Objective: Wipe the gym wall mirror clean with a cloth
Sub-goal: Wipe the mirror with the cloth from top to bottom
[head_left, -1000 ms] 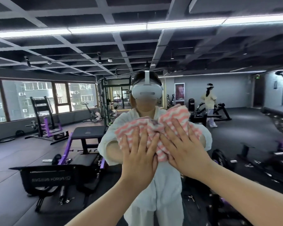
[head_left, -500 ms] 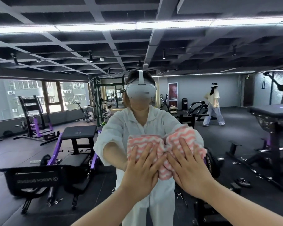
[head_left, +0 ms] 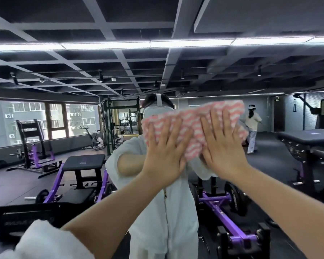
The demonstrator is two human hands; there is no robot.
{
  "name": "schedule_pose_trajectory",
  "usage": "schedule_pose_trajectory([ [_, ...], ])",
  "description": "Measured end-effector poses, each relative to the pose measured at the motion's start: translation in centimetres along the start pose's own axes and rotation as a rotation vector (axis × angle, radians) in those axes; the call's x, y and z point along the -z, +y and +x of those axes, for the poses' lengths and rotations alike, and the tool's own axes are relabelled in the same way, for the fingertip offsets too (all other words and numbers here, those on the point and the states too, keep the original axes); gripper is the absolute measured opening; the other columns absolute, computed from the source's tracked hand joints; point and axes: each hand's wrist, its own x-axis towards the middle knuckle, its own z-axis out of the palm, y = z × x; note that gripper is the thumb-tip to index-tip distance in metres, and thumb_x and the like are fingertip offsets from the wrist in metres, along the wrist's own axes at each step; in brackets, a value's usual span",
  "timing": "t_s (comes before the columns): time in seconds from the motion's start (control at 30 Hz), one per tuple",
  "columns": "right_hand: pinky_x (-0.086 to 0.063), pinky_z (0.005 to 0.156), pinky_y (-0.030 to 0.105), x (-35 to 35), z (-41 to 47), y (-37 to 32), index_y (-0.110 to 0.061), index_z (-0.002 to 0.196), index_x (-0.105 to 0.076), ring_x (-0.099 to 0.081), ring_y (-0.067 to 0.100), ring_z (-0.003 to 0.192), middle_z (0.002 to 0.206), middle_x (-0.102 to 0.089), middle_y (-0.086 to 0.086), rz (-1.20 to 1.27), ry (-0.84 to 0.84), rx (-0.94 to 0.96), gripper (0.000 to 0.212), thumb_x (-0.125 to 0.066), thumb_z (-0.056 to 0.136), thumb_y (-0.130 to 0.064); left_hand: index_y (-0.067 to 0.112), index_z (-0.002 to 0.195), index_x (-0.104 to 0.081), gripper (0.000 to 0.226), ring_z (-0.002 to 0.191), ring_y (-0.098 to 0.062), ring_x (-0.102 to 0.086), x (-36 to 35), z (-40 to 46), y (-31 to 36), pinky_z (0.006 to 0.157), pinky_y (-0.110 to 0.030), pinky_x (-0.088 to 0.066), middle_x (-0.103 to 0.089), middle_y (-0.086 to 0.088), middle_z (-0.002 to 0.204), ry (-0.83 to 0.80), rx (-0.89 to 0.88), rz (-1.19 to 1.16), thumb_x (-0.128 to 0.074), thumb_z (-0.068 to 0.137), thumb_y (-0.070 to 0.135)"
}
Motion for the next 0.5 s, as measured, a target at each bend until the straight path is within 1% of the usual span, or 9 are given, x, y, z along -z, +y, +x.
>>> schedule_pose_trajectory([
  [0.07, -0.012, 0.11, 0.062, -0.8, -4.1, 0.3, -0.008, 0.153, 0.0, -0.006, 0.045, 0.144, 0.158, -0.005, 0.021, -0.029, -0.025, 0.054, 0.068, -0.019, 0.098, -0.043, 0.025, 0.145, -0.029, 0.062, 0.143, -0.04, -0.012, -0.5, -2.5, 1.8, 0.11, -0.066, -0.002, -0.015, -0.017, 0.155, -0.031, -0.095, -0.036, -0.035, 0.086, 0.043],
  [0.1, -0.012, 0.11, 0.062, -1.2, -6.2, 0.4, -0.007, 0.153, 0.003, -0.003, 0.045, 0.144, 0.159, -0.001, 0.021, -0.035, -0.039, 0.092, 0.067, -0.017, 0.099, -0.041, 0.028, 0.143, -0.033, 0.061, 0.143, -0.041, -0.011, -0.7, -3.9, 2.6, 0.11, -0.066, 0.0, -0.016, -0.017, 0.155, -0.055, -0.145, -0.043, -0.038, 0.084, 0.044],
  [0.17, -0.017, 0.106, 0.063, -1.3, -10.2, 0.6, -0.006, 0.152, 0.0, 0.003, 0.044, 0.145, 0.159, 0.006, 0.019, -0.029, -0.089, 0.156, 0.069, -0.024, 0.095, -0.035, 0.035, 0.138, -0.04, 0.056, 0.143, -0.041, -0.009, -1.1, -6.4, 4.5, 0.109, -0.068, -0.001, -0.017, -0.019, 0.154, -0.126, -0.253, -0.038, -0.042, 0.083, 0.048],
  [0.23, -0.02, 0.104, 0.063, -1.2, -12.5, 0.8, -0.008, 0.151, -0.007, 0.004, 0.044, 0.145, 0.159, 0.009, 0.018, -0.023, -0.153, 0.197, 0.072, -0.031, 0.088, -0.035, 0.039, 0.136, -0.045, 0.051, 0.143, -0.041, -0.007, -1.3, -7.9, 5.7, 0.107, -0.068, -0.004, -0.019, -0.019, 0.154, -0.184, -0.324, -0.036, -0.039, 0.087, 0.053],
  [0.27, -0.02, 0.103, 0.063, -0.9, -12.8, 1.0, -0.009, 0.15, -0.009, 0.003, 0.045, 0.145, 0.159, 0.01, 0.017, -0.024, -0.172, 0.203, 0.069, -0.029, 0.09, -0.035, 0.039, 0.136, -0.045, 0.051, 0.144, -0.041, -0.004, -1.4, -8.1, 6.1, 0.107, -0.068, -0.002, -0.02, -0.019, 0.153, -0.194, -0.333, -0.03, -0.036, 0.089, 0.054],
  [0.33, -0.021, 0.103, 0.064, -0.5, -12.0, 1.4, -0.009, 0.15, -0.011, -0.003, 0.047, 0.144, 0.16, 0.007, 0.017, -0.009, -0.218, 0.172, 0.057, -0.014, 0.099, -0.036, 0.039, 0.138, -0.044, 0.051, 0.145, -0.038, 0.003, -1.5, -7.2, 6.0, 0.108, -0.067, 0.001, -0.019, -0.016, 0.154, -0.199, -0.319, -0.003, -0.034, 0.09, 0.051],
  [0.4, -0.026, 0.104, 0.067, -0.2, -9.9, 2.2, -0.008, 0.151, -0.014, -0.009, 0.047, 0.143, 0.159, -0.006, 0.019, -0.004, -0.259, 0.089, 0.06, -0.001, 0.101, -0.038, 0.037, 0.139, -0.042, 0.052, 0.146, -0.035, 0.005, -1.2, -5.2, 5.5, 0.109, -0.067, 0.003, -0.012, -0.014, 0.157, -0.186, -0.273, 0.01, -0.033, 0.09, 0.048],
  [0.47, -0.028, 0.103, 0.068, 0.2, -6.9, 3.2, -0.008, 0.151, -0.014, -0.013, 0.046, 0.142, 0.157, -0.015, 0.019, -0.007, -0.254, 0.017, 0.062, -0.001, 0.101, -0.041, 0.034, 0.142, -0.038, 0.053, 0.146, -0.035, 0.002, -0.8, -2.6, 4.7, 0.11, -0.066, 0.002, -0.006, -0.013, 0.159, -0.155, -0.214, 0.011, -0.031, 0.091, 0.046],
  [0.5, -0.026, 0.105, 0.067, 0.3, -5.2, 3.9, -0.007, 0.151, -0.014, -0.012, 0.046, 0.143, 0.156, -0.017, 0.019, -0.016, -0.235, 0.005, 0.063, -0.001, 0.1, -0.043, 0.032, 0.144, -0.034, 0.054, 0.146, -0.036, -0.001, -0.6, -1.1, 4.2, 0.11, -0.066, 0.002, -0.005, -0.014, 0.159, -0.135, -0.192, 0.027, -0.029, 0.092, 0.046],
])
